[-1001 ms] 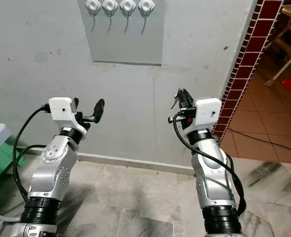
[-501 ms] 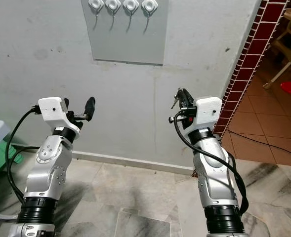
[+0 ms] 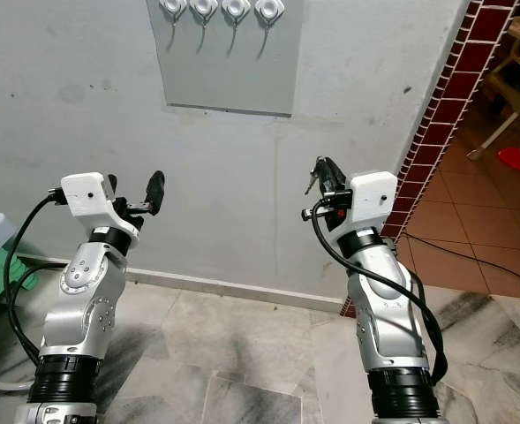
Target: Hang keys on a hook
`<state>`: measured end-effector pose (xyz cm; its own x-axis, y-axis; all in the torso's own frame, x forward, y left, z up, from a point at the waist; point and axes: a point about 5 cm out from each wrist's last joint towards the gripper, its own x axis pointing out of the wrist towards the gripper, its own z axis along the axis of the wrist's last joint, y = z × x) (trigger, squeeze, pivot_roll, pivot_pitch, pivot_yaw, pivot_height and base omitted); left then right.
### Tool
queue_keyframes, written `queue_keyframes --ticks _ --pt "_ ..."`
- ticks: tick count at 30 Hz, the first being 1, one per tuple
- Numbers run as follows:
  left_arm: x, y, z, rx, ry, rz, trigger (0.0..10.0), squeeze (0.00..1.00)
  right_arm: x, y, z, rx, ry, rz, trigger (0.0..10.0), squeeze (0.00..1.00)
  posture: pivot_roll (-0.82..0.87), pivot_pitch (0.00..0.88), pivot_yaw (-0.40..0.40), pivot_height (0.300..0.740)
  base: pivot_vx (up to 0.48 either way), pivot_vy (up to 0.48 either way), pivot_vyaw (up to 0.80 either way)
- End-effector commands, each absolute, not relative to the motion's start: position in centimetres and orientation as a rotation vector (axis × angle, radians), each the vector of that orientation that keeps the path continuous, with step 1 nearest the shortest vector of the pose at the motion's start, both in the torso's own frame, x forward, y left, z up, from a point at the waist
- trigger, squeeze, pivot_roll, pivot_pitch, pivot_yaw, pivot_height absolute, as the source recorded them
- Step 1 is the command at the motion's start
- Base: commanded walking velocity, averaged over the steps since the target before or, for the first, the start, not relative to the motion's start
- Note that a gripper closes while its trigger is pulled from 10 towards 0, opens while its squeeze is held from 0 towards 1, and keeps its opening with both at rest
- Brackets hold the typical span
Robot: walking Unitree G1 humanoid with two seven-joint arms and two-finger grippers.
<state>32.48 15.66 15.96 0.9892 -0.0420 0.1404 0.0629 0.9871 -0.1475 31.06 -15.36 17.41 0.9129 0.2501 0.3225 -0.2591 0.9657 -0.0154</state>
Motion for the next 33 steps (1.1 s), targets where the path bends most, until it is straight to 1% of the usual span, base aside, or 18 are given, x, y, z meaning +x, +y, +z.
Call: queue_keyframes --ticks 1,14,33 --pt "32.42 15.56 16.41 -0.129 -0.154 -0.061 10.0 0.00 30.94 -15.31 17.80 0.025 -0.338 0.272 10.0 0.00 -0.02 0.000 -0.012 0.740 0.262 0.000 0.00" --pt "32.62 15.54 16.68 -0.111 -0.160 -0.072 10.0 0.00 30.92 -15.32 17.62 0.034 -0.337 0.258 10.0 0.00 -0.02 0.000 0.001 0.740 0.312 0.000 0.00" --pt "32.34 15.57 16.45 -0.137 -0.151 -0.056 10.0 0.00 30.81 -15.48 17.53 0.026 -0.326 0.267 10.0 0.00 -0.01 0.015 -0.013 0.740 0.335 0.000 0.00"
